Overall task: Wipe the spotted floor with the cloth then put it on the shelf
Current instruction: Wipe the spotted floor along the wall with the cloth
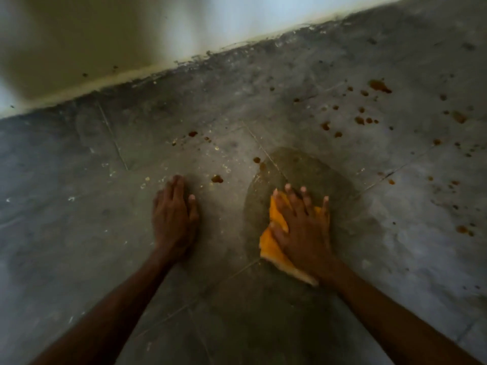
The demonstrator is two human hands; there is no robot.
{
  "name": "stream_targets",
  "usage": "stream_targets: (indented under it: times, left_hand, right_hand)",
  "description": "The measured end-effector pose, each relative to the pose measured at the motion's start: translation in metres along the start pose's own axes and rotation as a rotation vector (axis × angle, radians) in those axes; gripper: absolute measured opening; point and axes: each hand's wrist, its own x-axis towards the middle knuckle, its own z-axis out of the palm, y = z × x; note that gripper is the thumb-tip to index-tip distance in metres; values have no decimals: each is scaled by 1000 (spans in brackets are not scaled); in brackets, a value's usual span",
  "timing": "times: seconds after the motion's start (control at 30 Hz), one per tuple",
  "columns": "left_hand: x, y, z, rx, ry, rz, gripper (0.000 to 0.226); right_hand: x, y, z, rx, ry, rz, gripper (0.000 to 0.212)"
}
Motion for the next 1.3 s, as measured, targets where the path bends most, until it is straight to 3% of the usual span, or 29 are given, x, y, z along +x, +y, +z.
stream_targets:
  times: [0.17, 0.3, 0.4, 0.53, 0.67, 0.73, 0.83, 0.9, 0.97, 1.07, 1.13, 1.23, 1.3]
  left_hand:
    - [18, -38, -2, 160, -41, 50, 67]
    - [23, -35, -3, 170, -64, 36, 68]
    - [24, -36, -9, 180, -87, 35, 66]
    - [25, -38, -5, 130, -82, 47, 66]
    - [31, -47, 3, 149, -52, 61, 62]
    - [32, -51, 3, 164, -49, 74, 59]
    - [30, -47, 2, 157, -49, 61, 59]
    - [29, -43, 2, 148, -61, 40, 62]
    - [30, -40, 1, 148, -43, 8, 65]
    - [25, -44, 0, 143, -26, -20, 66]
    - [25, -46, 2, 139, -10, -26, 66]
    - [30, -47, 6, 123, 17, -74, 64]
    - [33, -46, 5, 122, 21, -90, 62]
  right_hand:
    - [120, -38, -5, 71, 41, 316, 78]
    - [19, -67, -8, 83, -30, -1, 77]
    - [-19, -73, -6, 101, -77, -72, 79]
    - [116, -91, -4, 91, 49, 145, 81]
    - [227, -134, -7, 100, 68, 229, 84]
    - [205, -148, -8, 98, 78, 129, 80]
    - [113, -135, -6, 85, 43, -178, 78]
    - [85, -112, -6, 85, 14, -226, 79]
    - [117, -102, -2, 59, 40, -103, 79]
    - [213, -130, -8, 155, 66, 228, 83]
    - [254, -163, -12, 168, 66, 281, 86]
    - [229, -194, -2, 84, 107, -152, 79]
    - [189, -177, 4, 55, 101, -390, 74]
